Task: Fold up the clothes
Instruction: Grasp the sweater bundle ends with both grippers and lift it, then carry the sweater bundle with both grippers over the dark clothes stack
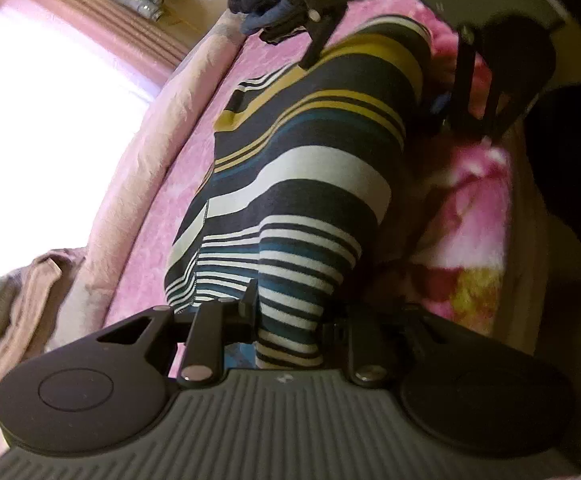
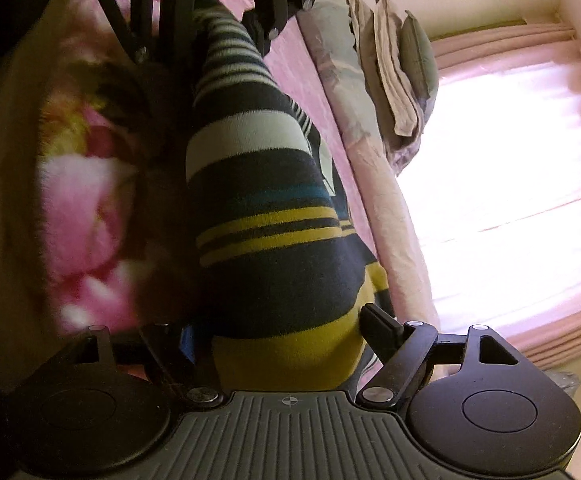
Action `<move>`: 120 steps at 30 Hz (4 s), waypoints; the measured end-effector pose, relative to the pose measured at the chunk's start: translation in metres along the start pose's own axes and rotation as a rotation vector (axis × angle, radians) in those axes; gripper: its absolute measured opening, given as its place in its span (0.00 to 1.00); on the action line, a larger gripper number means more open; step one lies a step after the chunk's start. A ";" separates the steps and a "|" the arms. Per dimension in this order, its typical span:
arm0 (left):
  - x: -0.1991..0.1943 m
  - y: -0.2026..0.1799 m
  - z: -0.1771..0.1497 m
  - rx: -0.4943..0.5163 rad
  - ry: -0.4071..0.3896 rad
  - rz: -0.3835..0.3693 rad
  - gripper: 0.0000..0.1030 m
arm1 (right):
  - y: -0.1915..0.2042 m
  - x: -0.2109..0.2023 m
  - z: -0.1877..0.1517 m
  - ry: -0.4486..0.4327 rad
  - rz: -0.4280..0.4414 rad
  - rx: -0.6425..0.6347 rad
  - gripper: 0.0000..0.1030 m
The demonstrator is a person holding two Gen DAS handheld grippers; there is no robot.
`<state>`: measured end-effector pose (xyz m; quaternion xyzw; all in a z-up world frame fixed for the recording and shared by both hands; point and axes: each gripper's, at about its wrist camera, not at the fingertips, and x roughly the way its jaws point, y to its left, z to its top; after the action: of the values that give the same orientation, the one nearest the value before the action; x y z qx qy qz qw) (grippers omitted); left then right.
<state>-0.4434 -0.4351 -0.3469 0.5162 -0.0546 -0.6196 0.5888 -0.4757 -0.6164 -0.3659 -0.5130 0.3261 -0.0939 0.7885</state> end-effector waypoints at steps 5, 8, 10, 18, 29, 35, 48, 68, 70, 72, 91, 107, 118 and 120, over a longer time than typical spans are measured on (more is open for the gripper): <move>-0.003 0.000 0.000 0.038 0.001 0.000 0.21 | 0.007 0.015 -0.001 0.006 -0.027 -0.058 0.75; -0.002 0.006 0.002 0.030 0.001 -0.016 0.22 | 0.000 0.022 -0.006 0.008 0.002 -0.037 0.71; -0.001 0.010 0.003 0.023 0.001 -0.028 0.22 | -0.002 0.020 -0.008 0.007 0.020 -0.015 0.62; 0.002 0.028 0.009 -0.007 0.002 -0.075 0.19 | -0.022 0.005 -0.009 -0.014 0.077 0.093 0.52; -0.030 0.089 0.046 0.014 0.033 -0.214 0.18 | -0.103 -0.015 0.017 0.033 0.272 0.106 0.49; -0.071 0.153 0.102 0.037 0.055 -0.285 0.18 | -0.183 -0.057 0.027 0.077 0.359 0.138 0.48; -0.108 0.214 0.273 0.142 -0.031 -0.295 0.18 | -0.338 -0.143 -0.036 0.159 0.306 0.262 0.48; -0.048 0.276 0.465 0.336 -0.493 -0.189 0.18 | -0.510 -0.185 -0.142 0.410 -0.089 0.322 0.48; -0.039 0.284 0.490 0.336 -0.526 -0.168 0.18 | -0.532 -0.186 -0.155 0.423 -0.130 0.321 0.48; -0.026 0.293 0.516 0.333 -0.555 -0.145 0.19 | -0.552 -0.180 -0.173 0.421 -0.163 0.316 0.48; 0.204 0.214 0.695 0.392 -0.380 0.075 0.19 | -0.615 -0.023 -0.440 0.169 -0.231 0.166 0.49; 0.247 0.112 0.636 0.513 -0.244 -0.040 0.23 | -0.471 -0.007 -0.480 0.244 -0.071 0.207 0.51; 0.258 0.087 0.604 0.531 -0.218 -0.007 0.20 | -0.469 0.027 -0.451 0.309 -0.094 0.259 0.52; 0.260 0.083 0.598 0.533 -0.214 0.000 0.20 | -0.464 0.034 -0.444 0.304 -0.071 0.185 0.54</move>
<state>-0.7498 -0.9871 -0.1650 0.5846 -0.2774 -0.6342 0.4231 -0.6342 -1.1761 -0.0921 -0.4295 0.4132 -0.2277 0.7700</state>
